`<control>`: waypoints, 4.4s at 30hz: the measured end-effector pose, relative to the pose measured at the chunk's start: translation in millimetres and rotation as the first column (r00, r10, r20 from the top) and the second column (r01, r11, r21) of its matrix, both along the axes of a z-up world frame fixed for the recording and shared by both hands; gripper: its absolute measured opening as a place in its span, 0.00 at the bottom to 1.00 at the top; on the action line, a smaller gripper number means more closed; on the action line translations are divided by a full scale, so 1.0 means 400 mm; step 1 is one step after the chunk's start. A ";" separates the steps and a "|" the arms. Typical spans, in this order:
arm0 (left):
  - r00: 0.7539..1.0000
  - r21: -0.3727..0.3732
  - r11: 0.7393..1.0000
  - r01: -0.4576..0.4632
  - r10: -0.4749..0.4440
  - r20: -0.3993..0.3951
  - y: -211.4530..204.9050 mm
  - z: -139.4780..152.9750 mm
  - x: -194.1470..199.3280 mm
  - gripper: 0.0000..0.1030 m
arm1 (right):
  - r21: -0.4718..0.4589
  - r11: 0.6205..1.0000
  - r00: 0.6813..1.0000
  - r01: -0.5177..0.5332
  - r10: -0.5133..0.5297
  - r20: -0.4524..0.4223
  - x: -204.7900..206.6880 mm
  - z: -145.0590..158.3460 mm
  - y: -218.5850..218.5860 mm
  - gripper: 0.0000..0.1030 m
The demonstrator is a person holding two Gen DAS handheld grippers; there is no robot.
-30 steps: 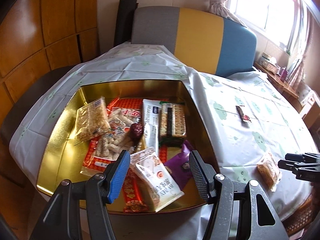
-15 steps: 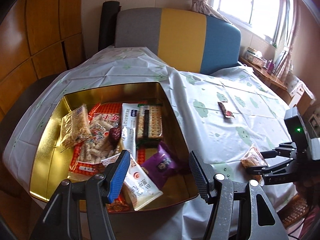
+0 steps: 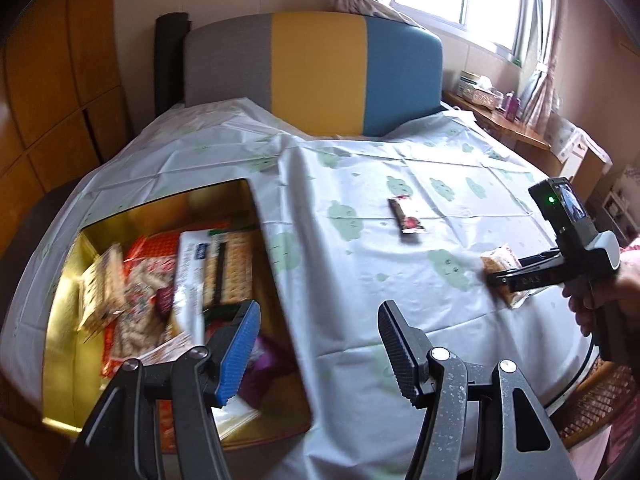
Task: Organize snacks
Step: 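Move the right tool to the orange pastry pack while the left approaches the pink floral bar, then close the left tool on the pink floral bar while the right closes on the orange pastry pack, then carry the pink floral bar into the gold tray and open the left tool while the right holds the pastry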
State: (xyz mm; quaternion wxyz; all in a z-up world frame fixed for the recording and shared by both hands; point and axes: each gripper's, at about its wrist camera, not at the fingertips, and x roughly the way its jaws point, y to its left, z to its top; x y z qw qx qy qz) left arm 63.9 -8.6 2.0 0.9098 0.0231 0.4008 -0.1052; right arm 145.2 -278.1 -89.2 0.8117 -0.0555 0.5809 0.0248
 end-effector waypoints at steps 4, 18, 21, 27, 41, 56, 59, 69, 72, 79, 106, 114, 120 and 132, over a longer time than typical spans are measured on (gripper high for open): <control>0.999 0.018 1.000 0.017 -0.016 -0.031 -0.060 -0.007 0.048 0.60 | 0.061 0.996 0.998 0.070 -0.070 -0.011 0.019 0.006 -0.044 0.64; 0.985 0.023 0.997 0.074 -0.069 -0.161 -0.252 -0.081 0.254 0.60 | 0.196 0.959 0.975 0.204 -0.217 0.050 0.046 0.081 -0.185 0.67; 0.982 0.026 0.996 0.089 -0.084 -0.171 -0.289 -0.097 0.305 0.60 | 0.231 0.937 0.956 0.263 -0.285 0.068 0.048 0.108 -0.240 0.67; 0.974 0.046 0.993 0.110 -0.098 -0.204 -0.351 -0.143 0.398 0.49 | 0.251 0.914 0.935 0.318 -0.346 0.075 0.034 0.109 -0.245 0.67; 0.975 0.098 0.991 0.089 -0.066 -0.213 -0.408 -0.208 0.484 0.20 | 0.272 0.902 0.928 0.336 -0.366 0.067 0.041 0.107 -0.257 0.67; 0.978 0.040 0.992 0.123 -0.114 -0.174 -0.320 -0.176 0.196 0.19 | 0.270 0.924 0.958 0.270 -0.286 0.021 0.048 0.083 -0.222 0.67; 0.975 0.034 0.990 0.134 -0.125 -0.185 -0.315 -0.187 0.158 0.19 | 0.250 0.942 0.973 0.222 -0.231 0.006 0.051 0.072 -0.194 0.70; 0.979 0.033 0.989 0.147 -0.141 -0.145 -0.307 -0.219 0.115 0.21 | 0.093 0.990 0.994 0.108 -0.106 -0.023 0.046 0.027 -0.111 0.74; 0.980 -0.001 0.990 0.141 -0.140 -0.139 -0.293 -0.221 0.113 0.21 | 0.071 0.992 0.994 0.103 -0.100 -0.042 0.047 0.010 -0.102 0.74; 0.983 -0.012 0.988 0.153 -0.153 -0.102 -0.290 -0.224 0.102 0.22 | 0.032 0.997 0.998 0.065 -0.065 -0.009 0.036 -0.002 -0.056 0.59; 0.985 0.021 0.989 0.144 -0.142 -0.095 -0.297 -0.213 0.085 0.19 | 0.019 0.999 0.999 0.044 -0.044 0.007 0.050 -0.033 -0.037 0.61; 0.989 -0.004 0.990 0.142 -0.142 -0.035 -0.277 -0.131 0.042 0.19 | 0.020 0.999 0.999 0.046 -0.046 0.011 0.040 -0.037 -0.024 0.61; 0.994 -0.023 0.993 0.112 -0.112 -0.001 -0.234 -0.065 0.016 0.19 | -0.007 1.000 0.999 0.023 -0.023 0.029 0.026 -0.038 -0.010 0.59; 0.999 -0.033 0.999 -0.010 0.011 0.035 -0.109 -0.010 0.002 0.19 | -0.047 0.999 0.998 -0.008 0.011 0.060 -0.022 -0.036 0.040 0.59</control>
